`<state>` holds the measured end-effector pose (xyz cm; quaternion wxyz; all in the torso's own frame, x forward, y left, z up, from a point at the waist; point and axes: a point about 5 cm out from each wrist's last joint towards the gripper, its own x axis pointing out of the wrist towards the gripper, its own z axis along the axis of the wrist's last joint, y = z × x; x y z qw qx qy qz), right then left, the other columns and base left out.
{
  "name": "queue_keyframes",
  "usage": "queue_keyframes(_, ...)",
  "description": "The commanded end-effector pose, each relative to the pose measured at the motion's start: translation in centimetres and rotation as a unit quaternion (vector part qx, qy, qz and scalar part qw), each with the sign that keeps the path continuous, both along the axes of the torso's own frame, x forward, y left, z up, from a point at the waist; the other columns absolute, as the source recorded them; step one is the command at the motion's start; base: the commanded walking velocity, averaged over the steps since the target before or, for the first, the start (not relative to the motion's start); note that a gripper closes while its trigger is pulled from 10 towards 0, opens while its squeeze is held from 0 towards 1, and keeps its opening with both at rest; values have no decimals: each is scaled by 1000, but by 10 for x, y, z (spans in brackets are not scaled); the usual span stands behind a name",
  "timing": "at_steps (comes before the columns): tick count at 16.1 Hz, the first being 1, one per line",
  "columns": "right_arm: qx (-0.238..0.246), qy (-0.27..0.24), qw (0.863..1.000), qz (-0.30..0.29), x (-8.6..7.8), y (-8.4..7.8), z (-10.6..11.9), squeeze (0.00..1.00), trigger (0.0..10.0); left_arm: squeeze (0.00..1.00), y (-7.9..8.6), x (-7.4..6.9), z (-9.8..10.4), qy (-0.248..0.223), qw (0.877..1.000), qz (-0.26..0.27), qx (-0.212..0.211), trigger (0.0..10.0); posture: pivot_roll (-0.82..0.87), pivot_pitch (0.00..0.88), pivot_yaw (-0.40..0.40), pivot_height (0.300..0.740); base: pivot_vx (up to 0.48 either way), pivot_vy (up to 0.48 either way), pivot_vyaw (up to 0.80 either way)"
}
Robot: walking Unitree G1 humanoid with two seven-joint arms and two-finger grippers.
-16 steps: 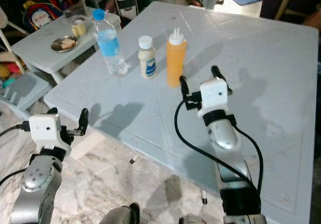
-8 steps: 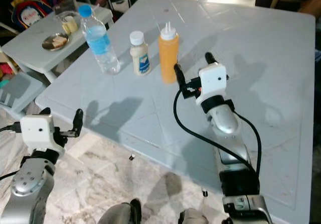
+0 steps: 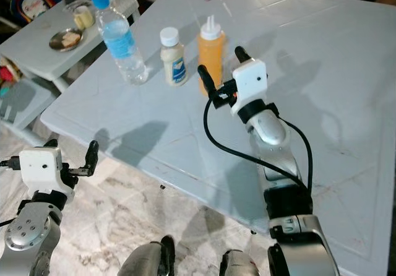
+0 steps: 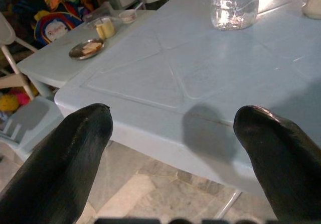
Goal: Restocking fridge
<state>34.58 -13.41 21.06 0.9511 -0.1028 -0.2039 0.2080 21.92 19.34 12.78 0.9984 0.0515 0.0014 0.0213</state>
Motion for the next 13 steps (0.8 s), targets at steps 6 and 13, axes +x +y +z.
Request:
queue_keyframes(6,-7,-21,1000,15,11,8,10,0,10000,0,10,-2,4,6,1000,9,19,10000,119,219,117,740,0,0,0)
queue_keyframes(13,-10,-35,999,37,27,19,24,0,10000,0,7,-4,4,10,1000,4,20,10000,136,216,105,740,0,0,0)
